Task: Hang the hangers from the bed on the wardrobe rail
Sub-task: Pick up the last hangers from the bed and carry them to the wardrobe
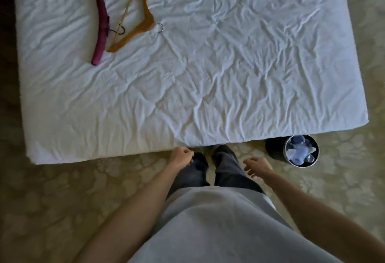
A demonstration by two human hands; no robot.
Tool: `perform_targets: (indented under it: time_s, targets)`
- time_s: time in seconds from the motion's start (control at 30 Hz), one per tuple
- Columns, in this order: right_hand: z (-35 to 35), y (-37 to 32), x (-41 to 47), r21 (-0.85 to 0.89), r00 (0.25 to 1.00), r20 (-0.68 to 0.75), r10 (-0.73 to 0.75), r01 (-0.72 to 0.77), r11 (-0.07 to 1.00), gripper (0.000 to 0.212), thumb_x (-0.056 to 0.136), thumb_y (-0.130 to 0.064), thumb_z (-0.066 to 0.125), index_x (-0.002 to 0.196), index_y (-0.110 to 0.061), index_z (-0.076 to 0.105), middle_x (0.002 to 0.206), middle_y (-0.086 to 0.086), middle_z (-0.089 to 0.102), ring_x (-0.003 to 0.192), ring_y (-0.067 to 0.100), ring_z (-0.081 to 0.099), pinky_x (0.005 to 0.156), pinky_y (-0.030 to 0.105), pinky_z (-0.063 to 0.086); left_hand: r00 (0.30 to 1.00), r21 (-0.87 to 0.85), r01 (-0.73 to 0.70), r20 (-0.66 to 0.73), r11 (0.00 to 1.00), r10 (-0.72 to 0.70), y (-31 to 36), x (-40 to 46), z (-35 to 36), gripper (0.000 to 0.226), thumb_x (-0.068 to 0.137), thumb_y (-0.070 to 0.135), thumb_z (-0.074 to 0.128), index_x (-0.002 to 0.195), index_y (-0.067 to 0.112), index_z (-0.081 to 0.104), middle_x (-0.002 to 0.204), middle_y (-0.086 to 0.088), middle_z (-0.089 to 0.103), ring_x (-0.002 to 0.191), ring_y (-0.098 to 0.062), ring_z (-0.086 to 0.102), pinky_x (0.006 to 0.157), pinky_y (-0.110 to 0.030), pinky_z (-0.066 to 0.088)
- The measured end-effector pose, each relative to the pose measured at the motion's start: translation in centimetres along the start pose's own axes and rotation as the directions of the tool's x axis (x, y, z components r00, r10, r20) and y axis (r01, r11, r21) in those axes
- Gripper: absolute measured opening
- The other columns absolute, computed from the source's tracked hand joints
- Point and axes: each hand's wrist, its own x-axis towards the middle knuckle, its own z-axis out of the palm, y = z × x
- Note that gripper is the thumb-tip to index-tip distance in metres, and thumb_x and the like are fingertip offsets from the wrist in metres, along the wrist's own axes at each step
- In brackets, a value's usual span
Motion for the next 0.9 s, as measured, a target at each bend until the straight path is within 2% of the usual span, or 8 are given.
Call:
perform_targets:
  time_s: [0.17,0.23,0.37,0.47,0.53,0.6,0.73,0.9]
  targets:
    - [-1.3,-8.1,2.5,-0.112,0.987,0.084,-0.137,0.146,0.983,0.022,0.096,-0.018,0.060,0.088,-0.002,0.073,0.076,0.012,0.073,0.061,0.021,0.064,0.059,0.032,0.054,0.990,-0.135,0.064,-0.113,0.989,-0.079,2.4,0.4,-1.3,0.021,0.094,0.016,0.058,0.079,0.009,0.070,0.064,-0.001,0.068,0.049,-0.011,0.058,0.047,-0.020,0.046]
    - [-1.3,-13.2,3.4,-0.083,0.967,0.139,-0.215,0.228,0.970,0.019,0.097,-0.016,0.059,0.097,-0.002,0.072,0.076,0.010,0.071,0.061,0.020,0.062,0.055,0.028,0.051,0.982,-0.195,0.052,-0.168,0.979,-0.085,4.1,1.5,-3.4,0.018,0.093,0.018,0.057,0.084,0.010,0.071,0.068,-0.001,0.070,0.049,-0.010,0.060,0.044,-0.017,0.043]
    - [0.5,-24.8,5.1,-0.039,0.915,0.189,-0.356,0.369,0.929,0.019,0.097,-0.013,0.058,0.105,-0.002,0.071,0.076,0.007,0.070,0.059,0.016,0.059,0.051,0.023,0.047,0.965,-0.294,-0.010,-0.252,0.956,-0.067,8.5,5.3,-9.4,0.020,0.092,0.021,0.055,0.079,0.015,0.068,0.072,-0.001,0.071,0.057,-0.015,0.063,0.057,-0.023,0.050]
    - [3.3,-33.7,6.3,-0.021,0.876,0.210,-0.434,0.448,0.894,0.017,0.095,-0.011,0.057,0.101,-0.005,0.071,0.075,0.006,0.069,0.056,0.015,0.058,0.048,0.020,0.046,0.934,-0.320,-0.069,-0.354,0.945,-0.052,11.4,9.3,-14.8,0.020,0.087,0.023,0.054,0.074,0.018,0.069,0.068,0.002,0.072,0.060,-0.018,0.066,0.066,-0.029,0.056]
    - [5.4,-39.3,7.3,-0.018,0.851,0.219,-0.477,0.492,0.870,0.015,0.094,-0.012,0.057,0.098,-0.008,0.071,0.072,0.005,0.068,0.054,0.014,0.057,0.045,0.019,0.044,0.913,-0.338,-0.089,-0.403,0.937,-0.059,12.7,12.5,-18.7,0.020,0.083,0.026,0.054,0.074,0.017,0.069,0.075,-0.002,0.074,0.069,-0.024,0.070,0.067,-0.032,0.057]
    - [7.6,-44.3,8.8,-0.017,0.833,0.228,-0.504,0.521,0.853,0.016,0.094,-0.011,0.057,0.097,-0.006,0.071,0.071,0.004,0.067,0.053,0.015,0.056,0.045,0.020,0.044,0.886,-0.315,-0.089,-0.458,0.945,-0.069,13.3,16.1,-22.8,0.024,0.079,0.029,0.051,0.073,0.015,0.070,0.085,-0.009,0.076,0.082,-0.031,0.072,0.073,-0.036,0.060]
    - [12.0,-52.5,12.7,-0.030,0.838,0.215,-0.502,0.520,0.854,0.022,0.093,-0.012,0.056,0.097,0.000,0.073,0.079,0.009,0.070,0.058,0.018,0.058,0.052,0.024,0.048,0.801,-0.234,-0.064,-0.592,0.970,-0.090,13.9,22.7,-30.8,0.035,0.093,0.028,0.049,0.101,0.005,0.074,0.107,-0.018,0.073,0.107,-0.037,0.065,0.085,-0.037,0.051]
    - [17.2,-59.6,18.3,-0.001,0.854,0.187,-0.485,0.494,0.869,0.025,0.091,-0.011,0.053,0.096,0.004,0.073,0.080,0.010,0.071,0.063,0.020,0.060,0.056,0.027,0.051,0.664,-0.164,-0.010,-0.739,0.986,-0.115,13.8,30.7,-39.5,0.035,0.100,0.025,0.049,0.117,0.003,0.069,0.120,-0.021,0.068,0.114,-0.039,0.062,0.087,-0.043,0.050]
